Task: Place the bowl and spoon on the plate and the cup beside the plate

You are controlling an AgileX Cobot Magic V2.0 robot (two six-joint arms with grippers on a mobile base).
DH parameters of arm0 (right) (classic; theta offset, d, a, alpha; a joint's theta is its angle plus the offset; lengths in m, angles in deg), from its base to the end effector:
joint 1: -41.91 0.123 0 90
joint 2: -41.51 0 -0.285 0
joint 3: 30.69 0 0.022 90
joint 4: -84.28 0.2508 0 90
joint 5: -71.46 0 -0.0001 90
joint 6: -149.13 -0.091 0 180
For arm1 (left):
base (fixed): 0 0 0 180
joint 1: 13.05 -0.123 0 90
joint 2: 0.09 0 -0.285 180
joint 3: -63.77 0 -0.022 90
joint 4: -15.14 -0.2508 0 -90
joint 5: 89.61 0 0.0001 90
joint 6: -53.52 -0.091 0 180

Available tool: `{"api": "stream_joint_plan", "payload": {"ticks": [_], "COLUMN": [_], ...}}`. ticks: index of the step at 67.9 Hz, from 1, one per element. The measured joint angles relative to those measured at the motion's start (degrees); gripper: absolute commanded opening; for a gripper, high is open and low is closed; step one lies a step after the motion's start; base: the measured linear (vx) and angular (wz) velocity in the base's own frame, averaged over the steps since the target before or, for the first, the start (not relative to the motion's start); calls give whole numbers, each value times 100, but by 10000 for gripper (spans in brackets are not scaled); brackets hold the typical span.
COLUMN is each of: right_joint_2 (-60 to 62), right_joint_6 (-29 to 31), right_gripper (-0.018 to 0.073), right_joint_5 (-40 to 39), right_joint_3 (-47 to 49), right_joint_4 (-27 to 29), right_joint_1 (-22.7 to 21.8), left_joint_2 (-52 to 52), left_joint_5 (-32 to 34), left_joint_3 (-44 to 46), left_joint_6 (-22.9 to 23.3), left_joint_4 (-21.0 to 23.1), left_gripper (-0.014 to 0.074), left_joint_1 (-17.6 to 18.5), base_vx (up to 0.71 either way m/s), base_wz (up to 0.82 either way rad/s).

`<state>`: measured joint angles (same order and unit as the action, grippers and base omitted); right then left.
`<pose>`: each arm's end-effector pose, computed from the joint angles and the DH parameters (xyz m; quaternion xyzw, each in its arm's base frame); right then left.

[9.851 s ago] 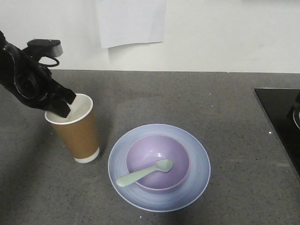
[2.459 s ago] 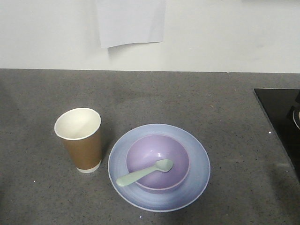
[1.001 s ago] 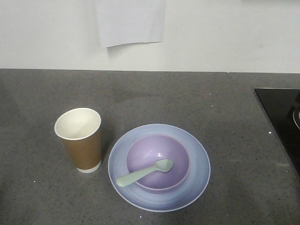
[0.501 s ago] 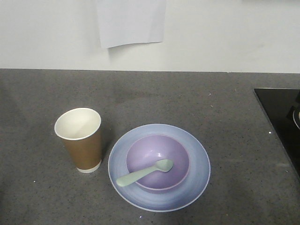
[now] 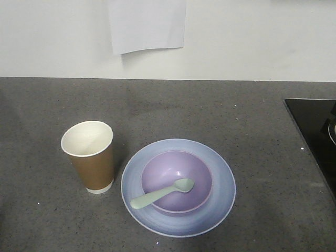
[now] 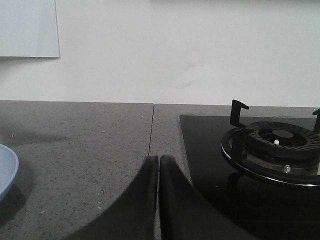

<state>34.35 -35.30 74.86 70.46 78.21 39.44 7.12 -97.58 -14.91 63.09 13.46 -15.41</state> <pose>0.0568 -0.0030 0.1988 0.0074 0.7033 -0.0276 0.7103 0.0566 0.0027 0.1925 -0.0667 0.7274 -0.0316 0.6822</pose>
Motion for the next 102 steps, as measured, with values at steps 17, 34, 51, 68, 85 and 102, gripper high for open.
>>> {"api": "stream_joint_plan", "payload": {"ticks": [17,34,51,68,85,102], "right_joint_2": [0,0,0,0,0,0], "right_joint_6": [0,0,0,0,0,0], "right_gripper": [-3,-3,-3,-3,-3,-3], "right_joint_5": [23,29,29,29,37,37], "right_joint_3": [0,0,0,0,0,0], "right_joint_4": [0,0,-5,-5,-5,-5], "right_joint_1": [0,0,0,0,0,0], "left_joint_2": [0,0,0,0,0,0], "left_joint_5": [0,0,0,0,0,0], "left_joint_3": [0,0,0,0,0,0], "left_joint_6": [0,0,0,0,0,0], "left_joint_4": [0,0,0,0,0,0], "left_gripper": [-6,-6,-6,-6,-6,-6], "left_joint_1": [0,0,0,0,0,0], "base_vx": [0,0,0,0,0,0], "base_wz": [0,0,0,0,0,0]}}
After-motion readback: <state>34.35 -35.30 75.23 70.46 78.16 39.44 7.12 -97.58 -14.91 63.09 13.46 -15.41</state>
